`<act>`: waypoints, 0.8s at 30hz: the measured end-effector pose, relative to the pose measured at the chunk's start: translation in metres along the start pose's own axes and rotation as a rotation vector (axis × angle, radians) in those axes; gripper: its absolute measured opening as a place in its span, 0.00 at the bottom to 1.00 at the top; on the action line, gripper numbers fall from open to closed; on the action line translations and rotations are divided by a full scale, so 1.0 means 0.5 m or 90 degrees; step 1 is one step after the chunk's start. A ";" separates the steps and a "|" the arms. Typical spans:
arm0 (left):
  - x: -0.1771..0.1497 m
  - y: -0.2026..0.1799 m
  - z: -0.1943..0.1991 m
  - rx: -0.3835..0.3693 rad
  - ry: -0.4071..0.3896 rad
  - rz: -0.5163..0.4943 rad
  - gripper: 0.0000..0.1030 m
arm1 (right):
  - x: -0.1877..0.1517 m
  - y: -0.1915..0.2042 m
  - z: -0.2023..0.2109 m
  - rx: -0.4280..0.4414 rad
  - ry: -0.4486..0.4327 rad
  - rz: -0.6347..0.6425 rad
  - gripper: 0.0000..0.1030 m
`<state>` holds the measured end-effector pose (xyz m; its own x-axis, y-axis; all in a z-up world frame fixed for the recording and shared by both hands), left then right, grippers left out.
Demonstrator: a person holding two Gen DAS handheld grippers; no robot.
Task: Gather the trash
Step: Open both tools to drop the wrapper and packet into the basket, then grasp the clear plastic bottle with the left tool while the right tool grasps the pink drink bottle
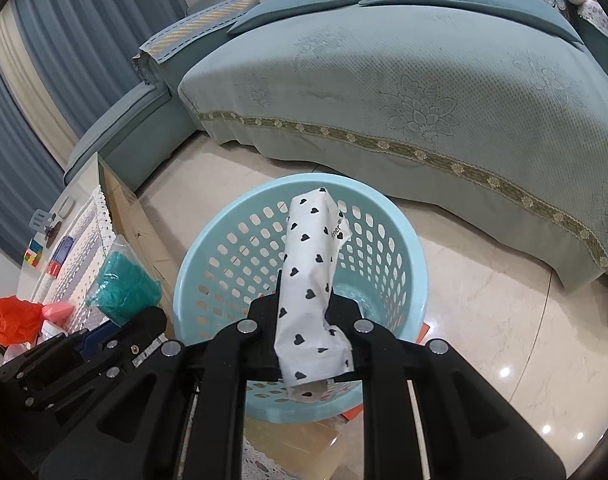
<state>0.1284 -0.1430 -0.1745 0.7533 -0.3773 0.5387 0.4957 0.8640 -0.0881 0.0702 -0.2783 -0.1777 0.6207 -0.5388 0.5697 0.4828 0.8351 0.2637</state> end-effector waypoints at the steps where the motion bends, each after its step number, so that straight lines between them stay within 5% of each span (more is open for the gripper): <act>1: -0.001 -0.001 -0.001 0.000 0.001 -0.002 0.21 | 0.000 0.000 0.000 0.001 0.000 -0.001 0.13; 9: -0.003 -0.001 -0.004 0.003 0.003 -0.005 0.23 | 0.001 -0.002 -0.001 0.007 0.001 -0.006 0.17; 12: -0.005 -0.005 -0.005 0.019 0.002 -0.016 0.58 | 0.002 -0.004 -0.001 0.015 0.003 -0.018 0.42; 13: -0.004 -0.005 -0.003 0.027 -0.003 -0.021 0.61 | 0.004 -0.008 0.001 0.014 0.000 -0.028 0.56; 24: -0.001 0.012 -0.003 0.049 -0.003 -0.001 0.65 | 0.011 -0.055 0.007 0.049 -0.001 -0.136 0.63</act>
<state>0.1318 -0.1382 -0.1764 0.7499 -0.3776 0.5432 0.4628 0.8862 -0.0229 0.0580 -0.3038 -0.1789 0.5088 -0.7041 0.4954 0.5548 0.7082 0.4367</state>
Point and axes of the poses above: each gripper's, at about its wrist camera, not at the fingertips, and z roughly against the way its jaws point, y to its left, x to its top, the point moved 7 cm from there along -z, roughly the way its jaws point, and after that the axes turned 3 degrees about -x, right-handed, at the moved point
